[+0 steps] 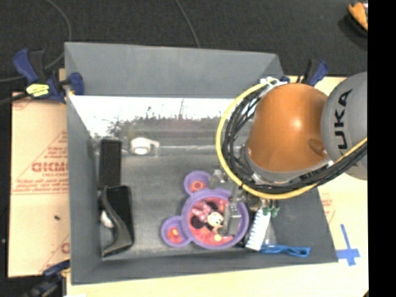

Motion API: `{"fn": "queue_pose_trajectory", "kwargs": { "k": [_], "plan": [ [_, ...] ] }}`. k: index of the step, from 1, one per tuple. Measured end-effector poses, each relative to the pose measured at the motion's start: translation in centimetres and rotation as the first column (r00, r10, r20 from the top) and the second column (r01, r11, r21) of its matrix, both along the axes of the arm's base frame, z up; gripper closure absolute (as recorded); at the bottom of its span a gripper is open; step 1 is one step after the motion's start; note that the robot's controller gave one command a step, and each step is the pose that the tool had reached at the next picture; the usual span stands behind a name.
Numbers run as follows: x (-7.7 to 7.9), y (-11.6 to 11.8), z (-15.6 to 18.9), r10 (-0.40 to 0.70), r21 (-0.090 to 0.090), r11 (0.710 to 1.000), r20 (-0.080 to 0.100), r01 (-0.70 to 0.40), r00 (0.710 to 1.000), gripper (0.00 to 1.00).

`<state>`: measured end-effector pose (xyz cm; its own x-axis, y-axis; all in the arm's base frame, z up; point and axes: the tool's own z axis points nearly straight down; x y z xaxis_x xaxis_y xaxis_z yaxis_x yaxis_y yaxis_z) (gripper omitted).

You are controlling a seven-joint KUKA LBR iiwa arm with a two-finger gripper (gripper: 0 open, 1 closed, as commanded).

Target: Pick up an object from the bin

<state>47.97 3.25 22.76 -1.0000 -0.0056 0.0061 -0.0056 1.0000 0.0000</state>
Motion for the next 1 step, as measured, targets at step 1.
{"fn": "queue_pose_trajectory", "kwargs": {
  "k": [1],
  "plan": [
    [0.16, 0.00, 0.45, -0.002, 0.001, 1.000, 0.009, 0.002, 1.000, 0.00]
  ]
}}
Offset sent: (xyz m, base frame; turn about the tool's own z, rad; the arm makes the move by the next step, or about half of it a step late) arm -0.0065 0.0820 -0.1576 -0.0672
